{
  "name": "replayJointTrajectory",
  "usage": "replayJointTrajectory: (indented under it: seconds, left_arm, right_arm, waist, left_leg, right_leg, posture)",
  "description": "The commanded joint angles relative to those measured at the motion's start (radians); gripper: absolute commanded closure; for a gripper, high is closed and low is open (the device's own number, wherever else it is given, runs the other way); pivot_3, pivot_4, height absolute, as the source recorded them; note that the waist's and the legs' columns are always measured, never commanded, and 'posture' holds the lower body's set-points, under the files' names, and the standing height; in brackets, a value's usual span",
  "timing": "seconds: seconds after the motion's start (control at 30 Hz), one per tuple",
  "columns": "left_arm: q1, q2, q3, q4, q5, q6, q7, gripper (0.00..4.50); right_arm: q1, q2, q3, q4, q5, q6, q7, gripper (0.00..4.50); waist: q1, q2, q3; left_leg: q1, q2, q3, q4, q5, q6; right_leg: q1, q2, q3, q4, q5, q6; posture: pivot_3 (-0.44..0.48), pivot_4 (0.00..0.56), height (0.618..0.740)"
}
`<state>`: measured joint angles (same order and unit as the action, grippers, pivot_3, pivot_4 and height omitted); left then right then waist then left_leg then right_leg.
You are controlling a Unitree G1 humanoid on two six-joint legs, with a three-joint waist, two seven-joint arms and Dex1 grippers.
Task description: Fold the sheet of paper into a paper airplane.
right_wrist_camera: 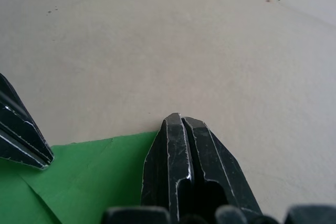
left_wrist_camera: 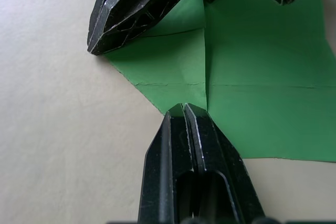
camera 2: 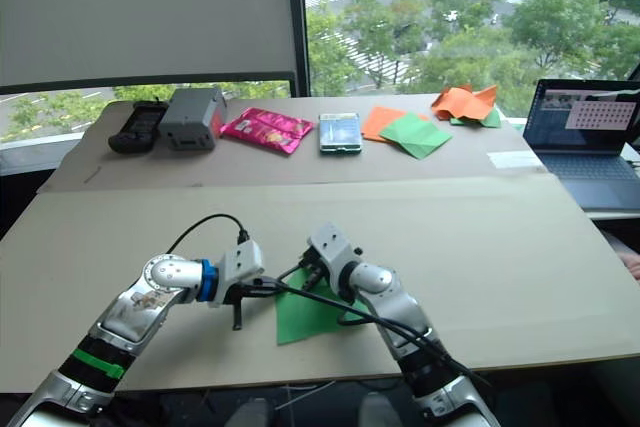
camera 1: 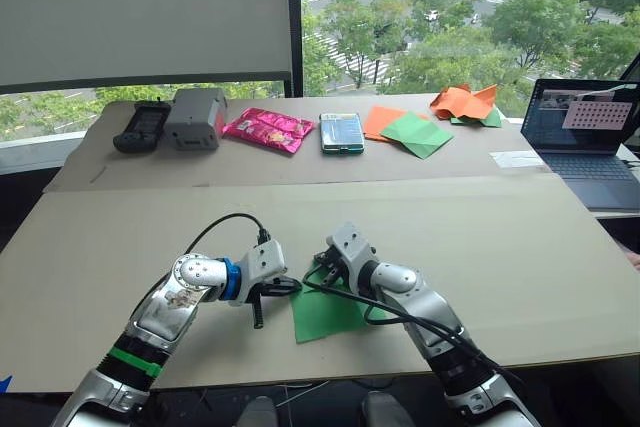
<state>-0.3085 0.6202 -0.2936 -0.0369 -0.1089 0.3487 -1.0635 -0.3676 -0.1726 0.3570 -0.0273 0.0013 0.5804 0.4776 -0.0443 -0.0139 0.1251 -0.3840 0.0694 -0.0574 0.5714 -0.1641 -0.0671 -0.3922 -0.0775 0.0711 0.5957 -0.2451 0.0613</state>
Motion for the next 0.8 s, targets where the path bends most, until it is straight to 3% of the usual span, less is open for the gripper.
replayJointTrajectory:
  seconds: [0.03,0.5,0.8]
  left_arm:
    - [0.046,0.030,-0.023,0.012,0.022,0.045,-0.005,4.46]
    - [0.071,0.044,0.009,-0.037,0.006,0.062,0.022,4.46]
    - [-0.052,-0.005,0.182,-0.115,-0.203,0.234,0.037,4.46]
  right_arm:
    - [0.005,0.000,0.006,0.011,-0.005,0.021,0.001,4.50]
    - [-0.014,0.001,0.003,0.026,-0.005,0.010,0.006,4.50]
    - [-0.021,0.001,-0.008,0.015,0.001,0.009,0.005,4.50]
  waist:
    - [0.000,0.000,0.000]
    - [-0.001,0.000,0.000]
    - [0.003,-0.002,0.002]
  left_leg:
    - [0.000,0.000,0.000,0.000,0.000,0.000]
    - [0.000,0.000,0.000,0.000,0.000,0.000]
    - [-0.007,0.000,0.000,0.000,0.000,0.000]
  right_leg:
    - [0.000,0.000,0.000,0.000,0.000,0.000]
    - [-0.002,0.000,0.000,-0.001,0.000,0.000]
    - [-0.010,0.000,0.000,0.000,0.000,0.000]
  posture:
    - [0.000,0.150,0.718]
    - [0.000,0.150,0.718]
    - [0.000,0.150,0.718]
